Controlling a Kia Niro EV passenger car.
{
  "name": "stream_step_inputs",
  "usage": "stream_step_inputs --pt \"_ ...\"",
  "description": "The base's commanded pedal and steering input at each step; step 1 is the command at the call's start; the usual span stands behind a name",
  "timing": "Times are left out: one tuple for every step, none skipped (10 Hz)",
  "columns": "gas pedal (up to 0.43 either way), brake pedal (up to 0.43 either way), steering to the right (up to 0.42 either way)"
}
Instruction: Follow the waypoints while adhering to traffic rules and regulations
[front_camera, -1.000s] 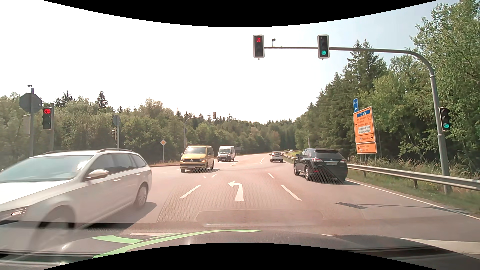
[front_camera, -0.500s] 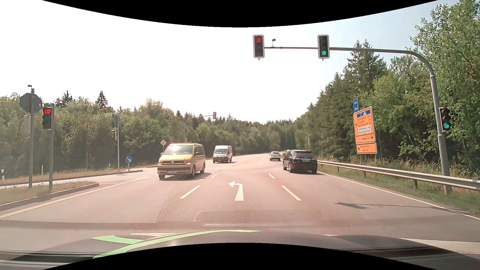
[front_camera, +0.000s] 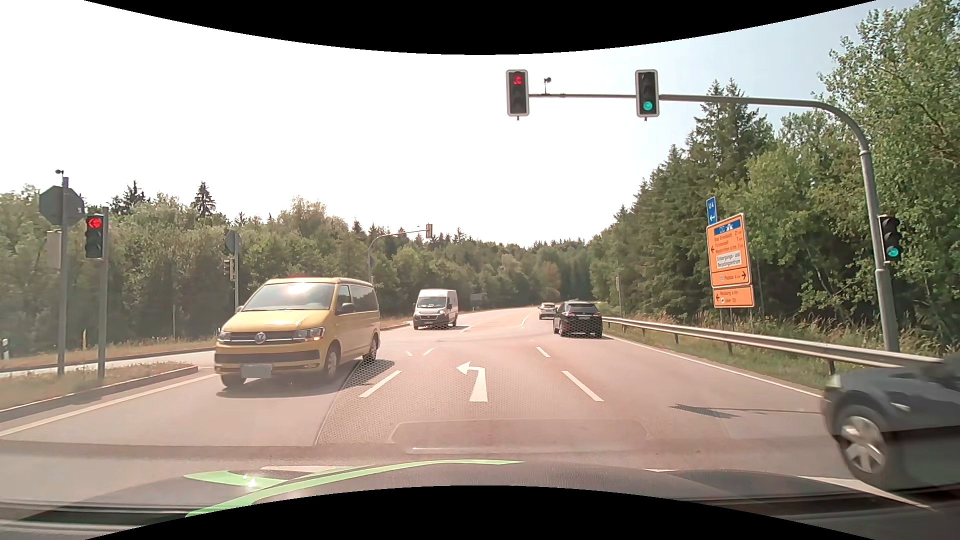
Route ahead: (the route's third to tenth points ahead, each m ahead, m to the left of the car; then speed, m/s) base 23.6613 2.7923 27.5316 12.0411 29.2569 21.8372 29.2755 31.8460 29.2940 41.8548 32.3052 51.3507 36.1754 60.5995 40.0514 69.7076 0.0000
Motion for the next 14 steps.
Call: stream_step_inputs --pt "0.0 0.256 0.005" --pt "0.0 0.256 0.005" --pt "0.0 0.256 0.005" --pt "0.0 0.256 0.005" --pt "0.0 0.256 0.005" --pt "0.0 0.256 0.005" --pt "0.0 0.262 0.005" --pt "0.0 0.256 0.005" --pt "0.0 0.256 0.005" --pt "0.0 0.262 0.005" --pt "0.0 0.262 0.005" --pt "0.0 0.262 0.005" --pt "0.0 0.256 0.005" --pt "0.0 0.262 0.005"
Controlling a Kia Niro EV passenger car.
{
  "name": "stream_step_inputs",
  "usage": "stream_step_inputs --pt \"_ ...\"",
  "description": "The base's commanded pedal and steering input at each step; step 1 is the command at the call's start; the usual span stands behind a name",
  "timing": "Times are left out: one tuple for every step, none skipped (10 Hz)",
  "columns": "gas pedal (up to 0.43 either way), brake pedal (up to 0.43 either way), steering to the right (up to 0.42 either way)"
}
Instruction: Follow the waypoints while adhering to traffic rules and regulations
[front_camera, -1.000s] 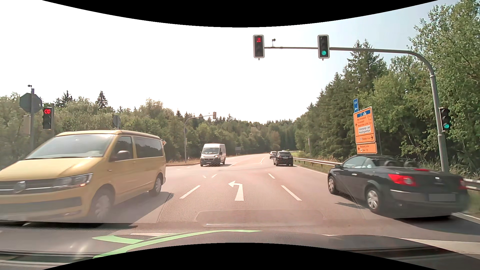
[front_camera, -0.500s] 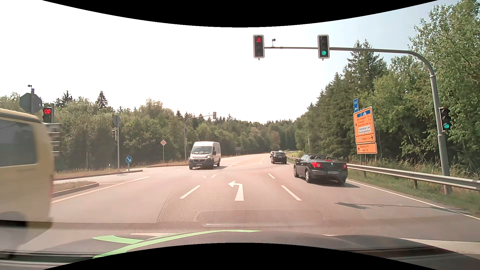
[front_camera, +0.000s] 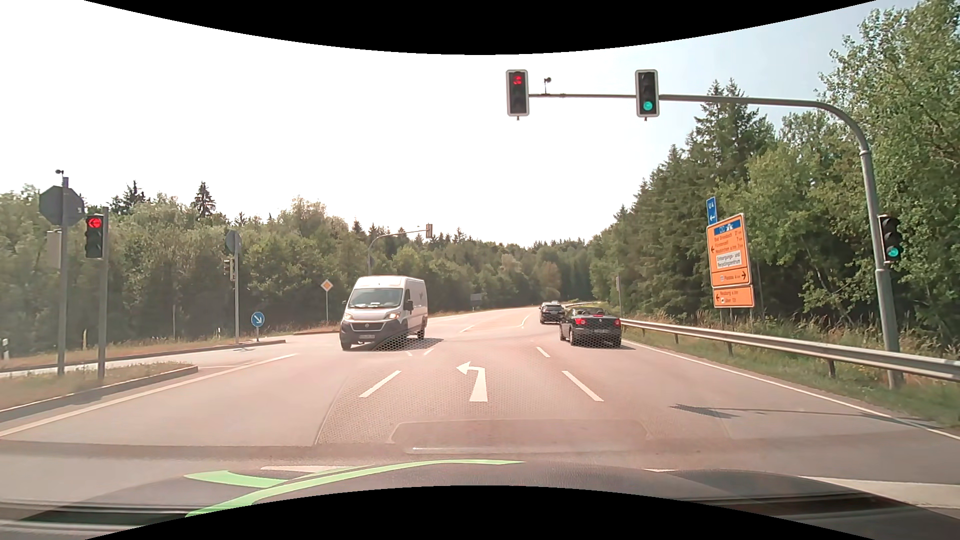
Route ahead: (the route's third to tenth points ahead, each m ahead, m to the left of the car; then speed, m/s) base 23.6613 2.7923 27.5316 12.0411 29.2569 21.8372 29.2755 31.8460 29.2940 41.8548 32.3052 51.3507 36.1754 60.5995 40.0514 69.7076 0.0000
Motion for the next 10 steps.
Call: stream_step_inputs --pt "0.0 0.262 0.005" --pt "0.0 0.262 0.005" --pt "0.0 0.262 0.005" --pt "0.0 0.262 0.005" --pt "0.0 0.262 0.005" --pt "0.0 0.262 0.005" --pt "0.0 0.262 0.005" --pt "0.0 0.262 0.005" --pt "0.0 0.262 0.005" --pt "0.0 0.262 0.005"
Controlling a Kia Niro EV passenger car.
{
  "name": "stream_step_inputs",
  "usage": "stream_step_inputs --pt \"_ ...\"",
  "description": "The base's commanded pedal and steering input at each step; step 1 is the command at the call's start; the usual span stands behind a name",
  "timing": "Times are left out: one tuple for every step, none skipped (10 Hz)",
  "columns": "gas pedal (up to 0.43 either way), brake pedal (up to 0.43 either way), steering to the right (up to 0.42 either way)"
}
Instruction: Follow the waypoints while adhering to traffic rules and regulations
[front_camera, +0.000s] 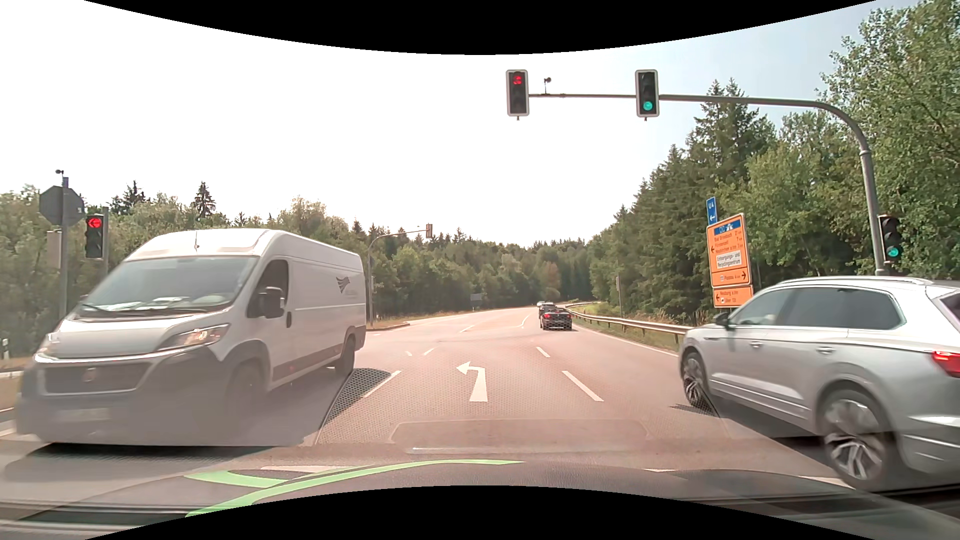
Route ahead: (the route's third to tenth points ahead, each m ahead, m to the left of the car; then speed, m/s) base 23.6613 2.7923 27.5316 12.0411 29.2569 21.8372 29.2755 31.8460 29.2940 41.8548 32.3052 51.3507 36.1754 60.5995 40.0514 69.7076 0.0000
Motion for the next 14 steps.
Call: stream_step_inputs --pt "0.0 0.262 0.005" --pt "0.0 0.262 0.005" --pt "0.0 0.262 0.005" --pt "0.0 0.262 0.005" --pt "0.0 0.262 0.005" --pt "0.0 0.262 0.005" --pt "0.0 0.268 0.005" --pt "0.0 0.262 0.005" --pt "0.0 0.262 0.005" --pt "0.0 0.262 0.005" --pt "0.0 0.262 0.005" --pt "0.0 0.262 0.005" --pt "0.0 0.262 0.005" --pt "0.0 0.262 0.005"
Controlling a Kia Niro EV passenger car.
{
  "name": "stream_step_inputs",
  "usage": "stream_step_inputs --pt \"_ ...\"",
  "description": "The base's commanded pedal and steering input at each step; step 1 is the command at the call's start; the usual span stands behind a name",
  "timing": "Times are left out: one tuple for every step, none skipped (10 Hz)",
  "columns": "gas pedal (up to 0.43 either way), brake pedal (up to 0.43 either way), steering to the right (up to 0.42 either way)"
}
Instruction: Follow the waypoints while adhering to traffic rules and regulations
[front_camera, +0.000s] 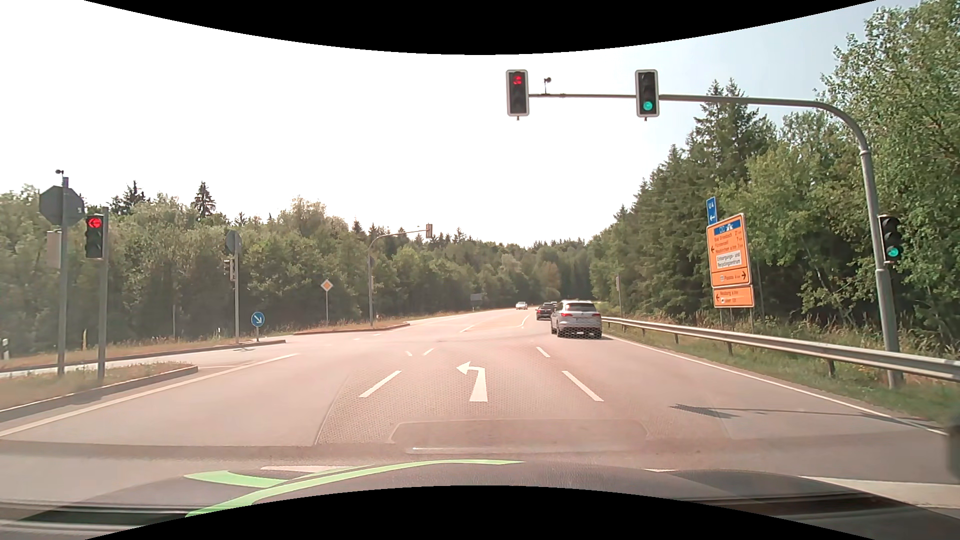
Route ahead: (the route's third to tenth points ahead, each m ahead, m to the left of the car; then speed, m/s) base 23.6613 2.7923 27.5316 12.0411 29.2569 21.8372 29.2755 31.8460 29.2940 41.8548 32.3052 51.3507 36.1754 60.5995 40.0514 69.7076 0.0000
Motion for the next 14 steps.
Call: stream_step_inputs --pt "0.0 0.262 0.005" --pt "0.0 0.262 0.005" --pt "0.0 0.262 0.005" --pt "0.0 0.268 0.005" --pt "0.0 0.268 0.005" --pt "0.0 0.262 0.005" --pt "0.0 0.262 0.005" --pt "0.0 0.268 0.005" --pt "0.0 0.262 0.005" --pt "0.0 0.262 0.005" --pt "0.0 0.268 0.005" --pt "0.0 0.262 0.005" --pt "0.0 0.262 0.005" --pt "0.0 0.268 0.005"
